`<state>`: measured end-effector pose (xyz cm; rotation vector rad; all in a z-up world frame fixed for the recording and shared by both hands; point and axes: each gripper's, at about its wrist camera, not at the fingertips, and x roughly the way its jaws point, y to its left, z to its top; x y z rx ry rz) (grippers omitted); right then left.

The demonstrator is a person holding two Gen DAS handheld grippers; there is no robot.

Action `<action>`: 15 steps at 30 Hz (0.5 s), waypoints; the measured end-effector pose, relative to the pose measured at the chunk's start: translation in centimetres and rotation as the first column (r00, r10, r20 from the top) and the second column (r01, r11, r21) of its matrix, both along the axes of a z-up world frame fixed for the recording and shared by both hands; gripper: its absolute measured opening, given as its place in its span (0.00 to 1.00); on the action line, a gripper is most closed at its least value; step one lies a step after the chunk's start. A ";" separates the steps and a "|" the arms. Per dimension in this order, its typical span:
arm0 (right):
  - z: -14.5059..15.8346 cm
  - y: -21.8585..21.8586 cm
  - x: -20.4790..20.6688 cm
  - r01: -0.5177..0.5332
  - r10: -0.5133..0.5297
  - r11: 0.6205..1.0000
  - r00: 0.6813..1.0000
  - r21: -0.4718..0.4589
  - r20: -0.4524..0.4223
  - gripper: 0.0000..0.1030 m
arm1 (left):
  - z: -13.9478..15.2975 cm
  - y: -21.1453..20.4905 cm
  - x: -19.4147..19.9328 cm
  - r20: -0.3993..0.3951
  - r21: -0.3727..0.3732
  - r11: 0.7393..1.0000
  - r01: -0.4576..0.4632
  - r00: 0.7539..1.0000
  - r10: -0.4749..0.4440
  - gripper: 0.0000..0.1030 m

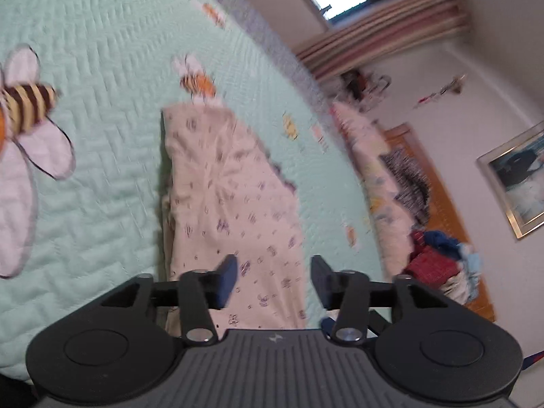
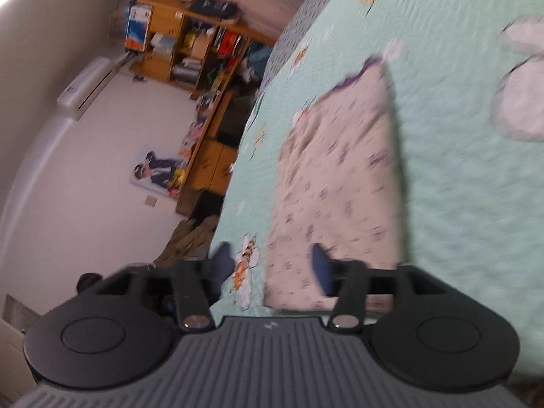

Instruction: Fold clothes

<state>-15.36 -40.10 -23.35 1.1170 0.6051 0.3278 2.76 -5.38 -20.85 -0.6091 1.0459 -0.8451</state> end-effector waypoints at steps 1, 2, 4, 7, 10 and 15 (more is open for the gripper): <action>-0.8 0.6 1.1 -0.018 0.018 1.000 1.000 0.003 -0.021 0.57 | -1.6 -0.4 0.2 -0.035 0.027 1.000 -0.001 0.999 0.002 0.47; -1.6 0.9 1.9 -0.031 0.032 1.000 0.998 0.001 -0.047 0.57 | -3.4 -0.2 0.3 -0.087 0.047 0.999 -0.013 0.996 0.017 0.38; -2.9 0.5 1.5 -0.020 0.017 0.999 0.996 -0.031 -0.089 0.46 | -5.7 1.7 0.1 -0.157 0.006 0.999 -0.049 0.986 0.049 0.20; -3.7 -0.6 -0.6 0.038 -0.047 0.997 0.991 -0.070 -0.124 0.29 | -6.1 4.8 -0.9 -0.192 -0.088 0.990 -0.107 0.977 0.089 0.33; -1.5 -0.8 -2.0 0.081 -0.089 0.990 0.994 -0.113 -0.069 0.32 | -4.1 5.5 -1.1 -0.136 -0.123 0.987 -0.104 0.987 0.087 0.47; 1.2 0.7 2.4 0.097 -0.089 0.986 0.994 -0.134 0.070 0.52 | -1.5 2.3 1.2 -0.069 -0.110 0.988 -0.106 0.993 0.098 0.57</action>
